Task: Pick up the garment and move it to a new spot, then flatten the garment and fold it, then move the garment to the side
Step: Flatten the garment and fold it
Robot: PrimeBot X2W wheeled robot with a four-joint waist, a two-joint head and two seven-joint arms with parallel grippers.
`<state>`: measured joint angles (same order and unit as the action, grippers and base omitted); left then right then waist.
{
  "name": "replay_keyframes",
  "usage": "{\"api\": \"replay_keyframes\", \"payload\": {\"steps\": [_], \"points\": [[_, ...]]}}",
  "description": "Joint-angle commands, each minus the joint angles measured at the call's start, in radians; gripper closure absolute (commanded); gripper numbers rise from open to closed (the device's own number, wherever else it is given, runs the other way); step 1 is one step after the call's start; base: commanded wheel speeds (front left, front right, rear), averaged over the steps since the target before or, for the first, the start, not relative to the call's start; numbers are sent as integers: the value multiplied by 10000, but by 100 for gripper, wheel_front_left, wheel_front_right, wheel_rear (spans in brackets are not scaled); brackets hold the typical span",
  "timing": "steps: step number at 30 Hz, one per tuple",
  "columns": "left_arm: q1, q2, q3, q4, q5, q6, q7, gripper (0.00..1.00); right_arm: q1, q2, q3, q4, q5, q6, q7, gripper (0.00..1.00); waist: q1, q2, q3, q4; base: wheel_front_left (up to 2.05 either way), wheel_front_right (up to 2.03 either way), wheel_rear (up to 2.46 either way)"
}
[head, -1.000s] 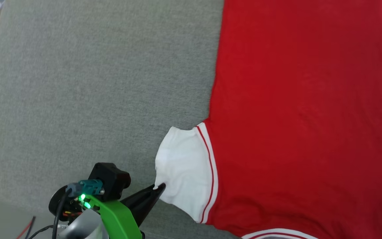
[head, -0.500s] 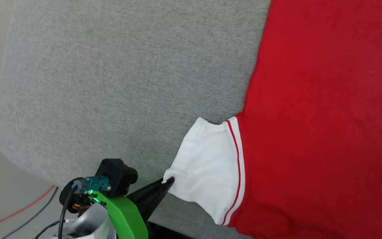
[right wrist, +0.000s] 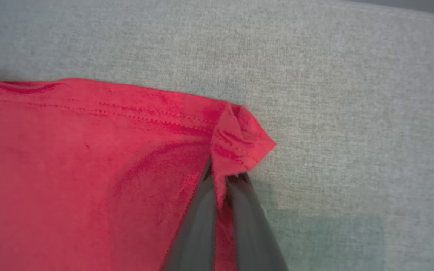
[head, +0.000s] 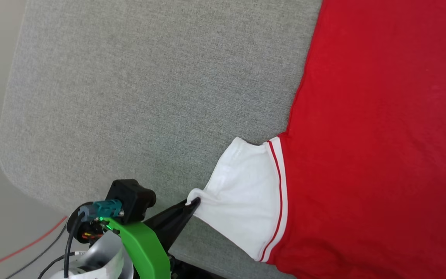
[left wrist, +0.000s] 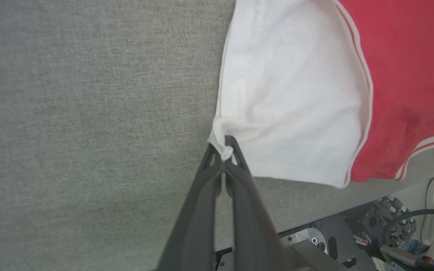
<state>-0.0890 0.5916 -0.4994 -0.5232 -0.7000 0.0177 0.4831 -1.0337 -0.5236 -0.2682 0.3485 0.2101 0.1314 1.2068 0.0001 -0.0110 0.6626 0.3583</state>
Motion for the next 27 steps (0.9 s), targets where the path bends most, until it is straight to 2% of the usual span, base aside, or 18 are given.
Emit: {"api": "replay_keyframes", "payload": {"steps": [1, 11, 17, 27], "points": [[-210, -66, 70, 48, 177, 48, -76, 100, 602, 82, 77, 306, 57, -7, 42, 100, -1, 110, -292, -173, 0, 0, 0], [-9, 163, 235, 430, 319, 369, 1, 100, 2320, 169, 237, 366, 693, -7, -458, 100, -1, 110, -1959, -1045, 0, 0, 0], [290, 209, 365, 716, 184, 598, -7, 100, 3857, 295, 385, -283, 1399, -7, -900, 100, -1, 110, -2930, -1636, 0, 0, 0], [796, 251, 514, 1026, -32, 879, -93, 100, 6778, 534, 4, -1896, 2156, -7, -701, 100, -1, 110, -4178, -2417, 0, 0, 0]]}}
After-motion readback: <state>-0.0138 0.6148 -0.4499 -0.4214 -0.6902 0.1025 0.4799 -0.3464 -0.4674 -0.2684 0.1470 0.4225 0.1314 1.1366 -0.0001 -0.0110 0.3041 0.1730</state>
